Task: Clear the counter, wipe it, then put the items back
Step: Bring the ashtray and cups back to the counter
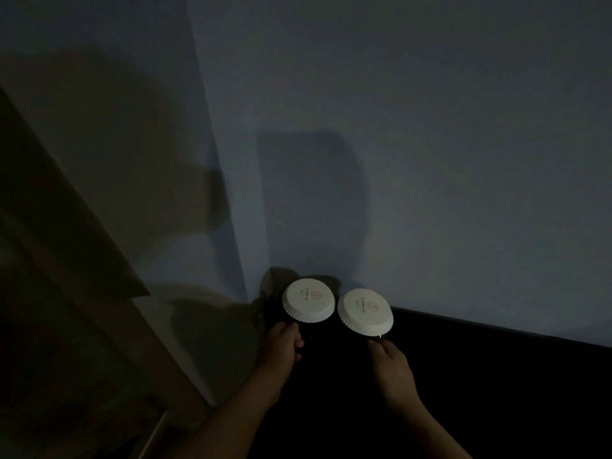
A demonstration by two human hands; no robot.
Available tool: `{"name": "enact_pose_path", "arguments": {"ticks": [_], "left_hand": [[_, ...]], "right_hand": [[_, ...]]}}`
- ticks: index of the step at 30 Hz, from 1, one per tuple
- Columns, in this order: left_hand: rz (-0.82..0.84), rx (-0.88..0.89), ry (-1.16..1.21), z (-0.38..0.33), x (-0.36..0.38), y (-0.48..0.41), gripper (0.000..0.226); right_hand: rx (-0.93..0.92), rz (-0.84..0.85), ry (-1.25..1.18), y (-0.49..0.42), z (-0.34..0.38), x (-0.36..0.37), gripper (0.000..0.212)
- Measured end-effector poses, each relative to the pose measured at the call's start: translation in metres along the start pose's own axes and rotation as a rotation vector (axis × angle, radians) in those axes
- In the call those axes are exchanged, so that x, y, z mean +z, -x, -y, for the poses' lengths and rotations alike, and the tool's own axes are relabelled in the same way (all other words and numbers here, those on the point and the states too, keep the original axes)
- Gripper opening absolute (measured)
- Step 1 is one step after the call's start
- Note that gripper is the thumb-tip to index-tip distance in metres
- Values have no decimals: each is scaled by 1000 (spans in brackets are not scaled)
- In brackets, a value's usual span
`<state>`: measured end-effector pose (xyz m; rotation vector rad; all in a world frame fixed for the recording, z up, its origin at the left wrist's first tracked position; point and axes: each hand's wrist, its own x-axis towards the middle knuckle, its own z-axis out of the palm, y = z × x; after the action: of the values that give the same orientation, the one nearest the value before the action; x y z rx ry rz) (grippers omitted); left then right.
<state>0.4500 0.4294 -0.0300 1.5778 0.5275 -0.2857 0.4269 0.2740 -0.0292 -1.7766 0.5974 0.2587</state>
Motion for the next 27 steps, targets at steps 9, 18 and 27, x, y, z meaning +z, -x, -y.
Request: {"name": "enact_pose_path", "arguments": {"ticks": [9, 18, 27], "left_hand": [[7, 17, -14, -2, 15, -32, 28], [-32, 22, -85, -17, 31, -54, 30], [-59, 76, -149, -12, 33, -53, 25]], "right_hand": [[-7, -31, -2, -38, 7, 1, 23], [-66, -60, 34, -58, 14, -2, 22], [-73, -75, 24, -54, 15, 0, 20]]}}
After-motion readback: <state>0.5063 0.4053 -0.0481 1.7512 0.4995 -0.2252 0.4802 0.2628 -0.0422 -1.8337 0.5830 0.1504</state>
